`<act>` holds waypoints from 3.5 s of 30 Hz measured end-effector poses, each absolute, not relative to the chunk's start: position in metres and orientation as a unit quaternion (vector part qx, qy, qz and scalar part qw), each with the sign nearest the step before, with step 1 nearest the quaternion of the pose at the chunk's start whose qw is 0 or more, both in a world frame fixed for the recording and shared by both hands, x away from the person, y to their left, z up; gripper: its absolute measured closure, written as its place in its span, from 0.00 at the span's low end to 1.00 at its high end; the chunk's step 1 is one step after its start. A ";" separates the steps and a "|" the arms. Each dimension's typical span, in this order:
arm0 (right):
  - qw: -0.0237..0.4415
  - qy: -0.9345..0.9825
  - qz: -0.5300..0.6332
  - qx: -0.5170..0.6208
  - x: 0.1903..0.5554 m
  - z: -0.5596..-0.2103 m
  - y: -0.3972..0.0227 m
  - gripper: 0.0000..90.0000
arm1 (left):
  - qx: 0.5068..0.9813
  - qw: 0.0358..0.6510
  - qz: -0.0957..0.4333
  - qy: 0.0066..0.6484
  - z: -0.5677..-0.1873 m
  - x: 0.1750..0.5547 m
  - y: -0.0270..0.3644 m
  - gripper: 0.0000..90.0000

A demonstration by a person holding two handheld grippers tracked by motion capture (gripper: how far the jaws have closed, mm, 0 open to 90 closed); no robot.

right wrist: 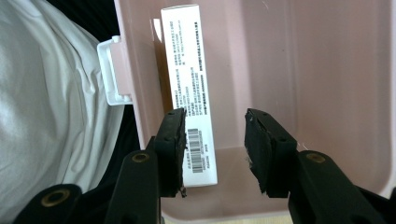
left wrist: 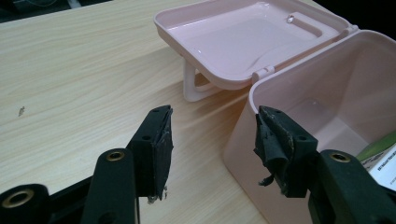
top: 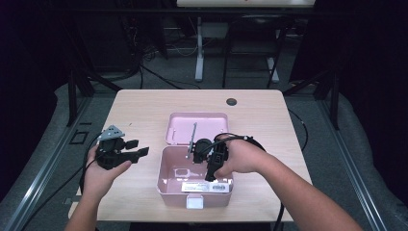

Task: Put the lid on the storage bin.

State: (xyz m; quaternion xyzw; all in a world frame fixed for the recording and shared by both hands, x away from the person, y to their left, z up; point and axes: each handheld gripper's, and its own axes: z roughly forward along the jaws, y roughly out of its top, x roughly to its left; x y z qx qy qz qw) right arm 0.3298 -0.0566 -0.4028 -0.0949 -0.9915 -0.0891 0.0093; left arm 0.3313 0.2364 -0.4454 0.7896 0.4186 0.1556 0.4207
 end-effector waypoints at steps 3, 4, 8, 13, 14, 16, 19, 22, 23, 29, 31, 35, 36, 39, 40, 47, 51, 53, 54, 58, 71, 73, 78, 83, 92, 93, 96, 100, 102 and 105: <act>0.004 -0.990 -0.094 -0.102 0.331 -0.399 -0.062 0.64 | 0.792 0.419 0.152 0.418 -0.446 0.331 0.235 0.52; 0.002 -0.990 -0.096 -0.105 0.331 -0.398 -0.065 0.64 | 0.794 0.418 0.150 0.416 -0.447 0.331 0.233 0.52; -0.001 -0.988 -0.102 -0.114 0.333 -0.396 -0.071 0.64 | 0.795 0.416 0.153 0.414 -0.447 0.331 0.232 0.52; -0.004 -0.986 -0.107 -0.127 0.337 -0.393 -0.080 0.64 | 0.797 0.416 0.151 0.411 -0.448 0.331 0.229 0.54; -0.006 -0.986 -0.108 -0.130 0.338 -0.393 -0.082 0.64 | 0.799 0.413 0.149 0.410 -0.448 0.330 0.228 0.54; -0.006 -0.984 -0.109 -0.138 0.340 -0.391 -0.086 0.64 | 0.803 0.409 0.149 0.407 -0.449 0.330 0.226 0.54; -0.008 -0.982 -0.115 -0.147 0.343 -0.390 -0.090 0.64 | 0.805 0.408 0.148 0.404 -0.451 0.330 0.222 0.55; -0.010 -0.980 -0.121 -0.155 0.345 -0.389 -0.095 0.64 | 0.809 0.405 0.146 0.399 -0.452 0.329 0.217 0.56; -0.012 -0.979 -0.123 -0.159 0.346 -0.390 -0.096 0.64 | 0.811 0.404 0.143 0.398 -0.453 0.329 0.216 0.56; -0.019 -0.975 -0.129 -0.178 0.351 -0.392 -0.105 0.64 | 0.817 0.404 0.137 0.387 -0.456 0.327 0.208 0.63; -0.019 -0.974 -0.128 -0.185 0.352 -0.393 -0.108 0.64 | 0.821 0.401 0.135 0.384 -0.457 0.327 0.205 0.63; -0.020 -0.972 -0.130 -0.197 0.355 -0.394 -0.113 0.64 | 0.827 0.396 0.126 0.379 -0.459 0.325 0.199 0.65; -0.021 -0.971 -0.130 -0.201 0.356 -0.393 -0.115 0.64 | 0.826 0.396 0.129 0.380 -0.459 0.325 0.198 0.65; -0.025 -0.968 -0.134 -0.210 0.359 -0.393 -0.119 0.64 | 0.828 0.397 0.124 0.376 -0.460 0.325 0.196 0.68; -0.026 -0.967 -0.135 -0.213 0.360 -0.392 -0.121 0.64 | 0.826 0.400 0.129 0.374 -0.460 0.324 0.195 0.70; -0.035 -0.961 -0.136 -0.239 0.369 -0.394 -0.132 0.64 | 0.829 0.397 0.139 0.368 -0.461 0.322 0.191 0.77; -0.033 -0.955 -0.141 -0.259 0.375 -0.397 -0.138 0.65 | 0.831 0.396 0.139 0.366 -0.461 0.322 0.190 0.81; -0.035 -0.954 -0.139 -0.264 0.377 -0.399 -0.141 0.65 | 0.831 0.397 0.136 0.366 -0.462 0.321 0.189 0.84; -0.038 -0.953 -0.140 -0.267 0.378 -0.400 -0.142 0.65 | 0.831 0.397 0.136 0.366 -0.462 0.321 0.189 0.84; -0.039 -0.947 -0.148 -0.284 0.383 -0.403 -0.147 0.65 | 0.834 0.392 0.132 0.363 -0.463 0.321 0.186 0.87; -0.055 -0.919 -0.168 -0.352 0.402 -0.409 -0.153 0.66 | 0.828 0.403 0.126 0.370 -0.465 0.322 0.188 0.88; -0.059 -0.913 -0.168 -0.366 0.405 -0.413 -0.152 0.66 | 0.828 0.402 0.124 0.370 -0.465 0.322 0.188 0.88; -0.074 -0.897 -0.183 -0.395 0.411 -0.418 -0.152 0.65 | 0.829 0.401 0.124 0.369 -0.464 0.322 0.188 0.88; -0.081 -0.879 -0.204 -0.424 0.418 -0.422 -0.155 0.64 | 0.830 0.402 0.127 0.366 -0.465 0.322 0.188 0.88; -0.093 -0.855 -0.222 -0.460 0.430 -0.432 -0.157 0.62 | 0.829 0.402 0.126 0.369 -0.465 0.322 0.188 0.88; -0.093 -0.855 -0.222 -0.460 0.430 -0.432 -0.157 0.62 | 0.829 0.402 0.126 0.369 -0.465 0.322 0.188 0.88; -0.091 -0.849 -0.223 -0.470 0.434 -0.433 -0.156 0.63 | 0.828 0.402 0.126 0.370 -0.465 0.321 0.188 0.88; -0.093 -0.834 -0.229 -0.494 0.441 -0.435 -0.154 0.65 | 0.828 0.402 0.128 0.369 -0.465 0.321 0.188 0.88; -0.095 -0.829 -0.232 -0.500 0.443 -0.436 -0.152 0.64 | 0.828 0.403 0.126 0.369 -0.465 0.321 0.188 0.88; -0.098 -0.825 -0.230 -0.507 0.446 -0.438 -0.151 0.64 | 0.828 0.403 0.126 0.369 -0.465 0.322 0.188 0.88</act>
